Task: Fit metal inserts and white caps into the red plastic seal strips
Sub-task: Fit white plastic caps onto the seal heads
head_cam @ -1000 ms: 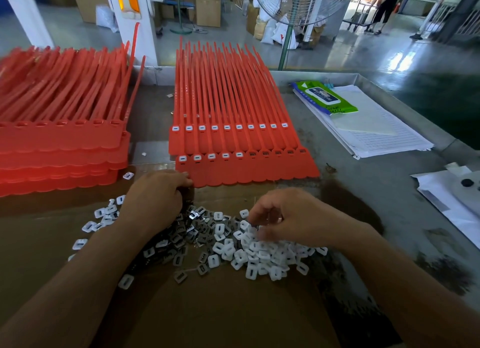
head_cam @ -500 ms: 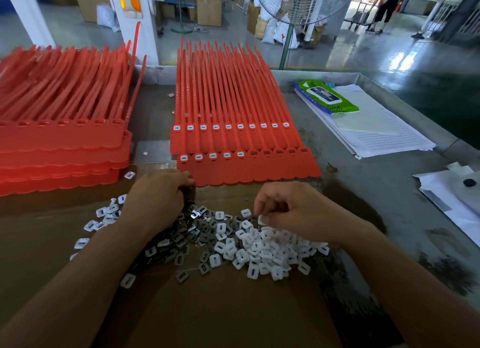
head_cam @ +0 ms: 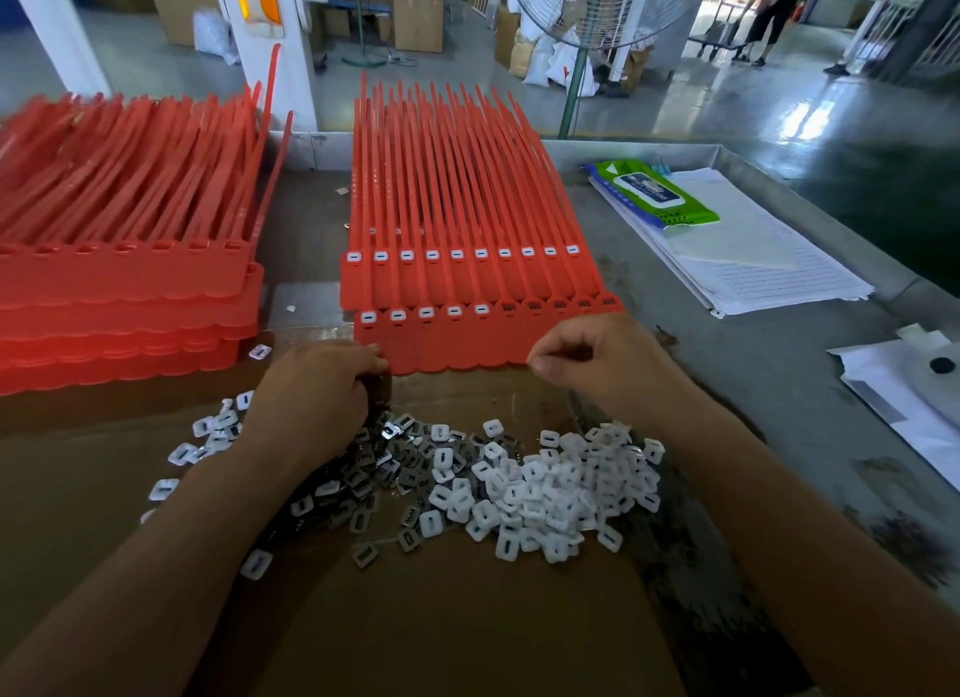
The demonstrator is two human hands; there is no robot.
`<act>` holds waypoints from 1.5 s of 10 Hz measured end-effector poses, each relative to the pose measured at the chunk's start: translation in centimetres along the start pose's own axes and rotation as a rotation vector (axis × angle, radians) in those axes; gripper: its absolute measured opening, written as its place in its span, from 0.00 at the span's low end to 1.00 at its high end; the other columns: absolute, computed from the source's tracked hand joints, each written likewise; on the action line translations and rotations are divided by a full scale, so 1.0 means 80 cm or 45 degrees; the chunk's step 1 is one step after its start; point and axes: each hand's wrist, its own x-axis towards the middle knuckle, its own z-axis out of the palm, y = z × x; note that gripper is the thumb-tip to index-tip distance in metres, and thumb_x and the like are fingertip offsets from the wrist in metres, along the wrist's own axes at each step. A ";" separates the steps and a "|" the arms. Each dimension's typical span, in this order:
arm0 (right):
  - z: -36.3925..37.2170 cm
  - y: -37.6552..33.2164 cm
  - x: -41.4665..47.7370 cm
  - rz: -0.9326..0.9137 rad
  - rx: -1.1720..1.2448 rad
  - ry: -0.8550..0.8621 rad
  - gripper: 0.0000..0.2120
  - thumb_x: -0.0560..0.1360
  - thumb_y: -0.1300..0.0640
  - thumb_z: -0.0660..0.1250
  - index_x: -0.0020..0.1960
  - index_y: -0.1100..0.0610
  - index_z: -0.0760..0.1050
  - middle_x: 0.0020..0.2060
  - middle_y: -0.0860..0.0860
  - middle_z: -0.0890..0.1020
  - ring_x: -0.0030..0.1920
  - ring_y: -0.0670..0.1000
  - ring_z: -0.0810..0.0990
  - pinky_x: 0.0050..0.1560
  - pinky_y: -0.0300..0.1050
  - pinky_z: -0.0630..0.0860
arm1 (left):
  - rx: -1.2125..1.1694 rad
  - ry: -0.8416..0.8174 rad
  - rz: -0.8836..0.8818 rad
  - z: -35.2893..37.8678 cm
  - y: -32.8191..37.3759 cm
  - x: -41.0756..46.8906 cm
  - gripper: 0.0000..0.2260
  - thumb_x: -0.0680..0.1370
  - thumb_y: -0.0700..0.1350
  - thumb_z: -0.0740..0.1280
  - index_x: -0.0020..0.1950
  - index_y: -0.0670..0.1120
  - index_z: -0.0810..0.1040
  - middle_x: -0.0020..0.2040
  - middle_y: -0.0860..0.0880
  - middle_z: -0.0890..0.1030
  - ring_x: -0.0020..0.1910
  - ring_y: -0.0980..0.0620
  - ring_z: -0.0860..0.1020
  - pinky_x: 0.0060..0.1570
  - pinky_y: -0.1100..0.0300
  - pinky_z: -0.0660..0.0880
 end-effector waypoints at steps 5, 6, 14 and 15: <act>0.009 0.012 0.066 0.187 0.053 0.199 0.08 0.73 0.61 0.66 0.38 0.51 0.72 0.36 0.50 0.82 0.38 0.46 0.81 0.41 0.42 0.77 | -0.012 0.023 -0.005 -0.001 0.003 -0.001 0.18 0.71 0.32 0.60 0.56 0.45 0.80 0.61 0.50 0.77 0.62 0.49 0.72 0.61 0.57 0.65; 0.010 0.013 0.077 0.178 -0.026 0.228 0.10 0.74 0.61 0.65 0.37 0.50 0.72 0.36 0.46 0.79 0.38 0.43 0.77 0.38 0.35 0.72 | -0.018 0.028 0.002 -0.001 0.003 -0.001 0.18 0.71 0.32 0.60 0.55 0.45 0.80 0.61 0.50 0.77 0.61 0.50 0.73 0.61 0.57 0.66; 0.027 0.027 0.110 0.235 -0.308 0.169 0.06 0.74 0.62 0.63 0.41 0.54 0.76 0.44 0.48 0.78 0.46 0.46 0.74 0.46 0.42 0.71 | -0.040 0.021 -0.006 -0.001 0.002 -0.001 0.18 0.71 0.32 0.60 0.56 0.45 0.80 0.61 0.50 0.77 0.62 0.50 0.72 0.63 0.57 0.65; 0.027 0.025 0.110 0.209 -0.358 0.169 0.06 0.74 0.63 0.63 0.41 0.55 0.75 0.45 0.50 0.79 0.46 0.48 0.75 0.44 0.42 0.70 | -0.043 0.015 -0.012 -0.001 0.002 0.000 0.18 0.71 0.32 0.60 0.56 0.46 0.79 0.61 0.51 0.76 0.62 0.51 0.72 0.63 0.57 0.65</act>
